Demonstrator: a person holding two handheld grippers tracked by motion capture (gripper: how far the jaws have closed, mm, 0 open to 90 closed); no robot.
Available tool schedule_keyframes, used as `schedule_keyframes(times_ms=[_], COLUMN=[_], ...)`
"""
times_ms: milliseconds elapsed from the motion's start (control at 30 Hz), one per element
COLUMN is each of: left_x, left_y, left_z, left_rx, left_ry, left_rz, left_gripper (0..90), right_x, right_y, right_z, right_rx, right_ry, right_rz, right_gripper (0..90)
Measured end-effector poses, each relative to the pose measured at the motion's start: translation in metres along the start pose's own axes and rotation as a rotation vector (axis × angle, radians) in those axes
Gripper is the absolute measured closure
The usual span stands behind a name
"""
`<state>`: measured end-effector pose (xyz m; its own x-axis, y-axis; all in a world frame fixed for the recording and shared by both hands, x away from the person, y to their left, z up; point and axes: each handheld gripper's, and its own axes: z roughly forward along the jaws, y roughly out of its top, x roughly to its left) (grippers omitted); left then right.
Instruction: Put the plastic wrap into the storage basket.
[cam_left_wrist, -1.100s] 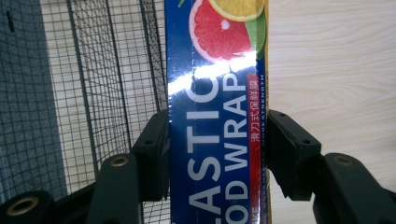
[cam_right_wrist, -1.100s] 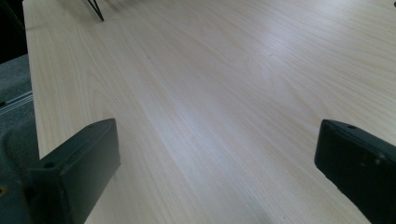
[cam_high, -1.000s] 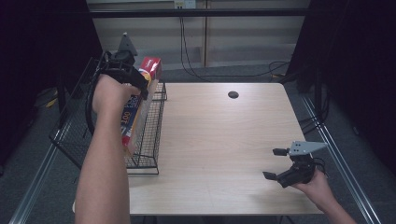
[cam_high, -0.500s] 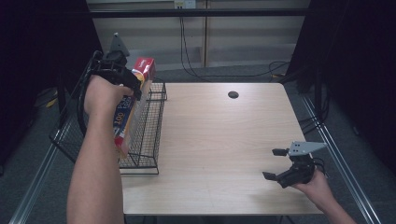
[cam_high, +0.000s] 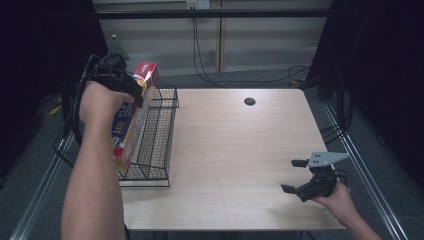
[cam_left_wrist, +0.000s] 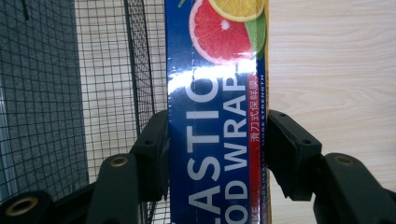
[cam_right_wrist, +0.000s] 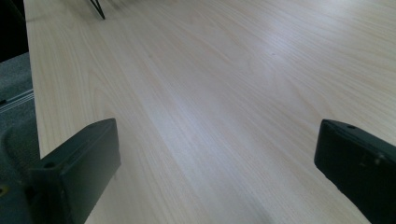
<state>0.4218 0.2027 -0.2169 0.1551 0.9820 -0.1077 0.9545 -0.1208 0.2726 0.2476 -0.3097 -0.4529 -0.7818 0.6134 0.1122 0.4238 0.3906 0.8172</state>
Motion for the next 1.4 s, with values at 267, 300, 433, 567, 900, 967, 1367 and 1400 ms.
schedule_keyframes(times_ms=[267,300,433,567,900,967,1367,1400], left_x=[0.009,0.011,0.014,0.019,0.027,0.028,0.037,0.038], left_y=[-0.002,-0.003,-0.004,-0.005,-0.007,-0.008,-0.011,-0.011], left_z=[-0.002,-0.002,-0.002,-0.004,-0.007,-0.006,-0.007,-0.008], left_rx=[-0.006,-0.009,-0.008,-0.01,-0.017,-0.012,-0.018,-0.014], left_ry=[0.005,0.003,0.003,0.011,0.014,0.008,0.009,0.014], left_rz=[-0.013,-0.013,-0.036,-0.036,-0.05,-0.052,-0.081,-0.076], left_gripper=[46.1,46.0,46.1,46.0,45.9,45.9,45.9,46.0], right_x=[0.0,0.0,0.0,0.0,0.001,0.001,0.001,0.0], right_y=[0.0,0.0,0.0,0.0,0.0,0.0,0.0,0.0], right_z=[0.0,0.0,0.0,0.0,0.001,0.001,0.001,0.001], right_rx=[0.003,0.003,0.0,-0.002,0.005,0.004,-0.002,-0.005], right_ry=[0.004,0.004,0.001,0.001,0.002,0.001,-0.001,-0.004], right_rz=[0.0,0.0,-0.004,-0.004,0.0,-0.003,-0.003,-0.005], right_gripper=[0.2,0.2,0.1,0.2,0.2,0.2,0.6,0.6])
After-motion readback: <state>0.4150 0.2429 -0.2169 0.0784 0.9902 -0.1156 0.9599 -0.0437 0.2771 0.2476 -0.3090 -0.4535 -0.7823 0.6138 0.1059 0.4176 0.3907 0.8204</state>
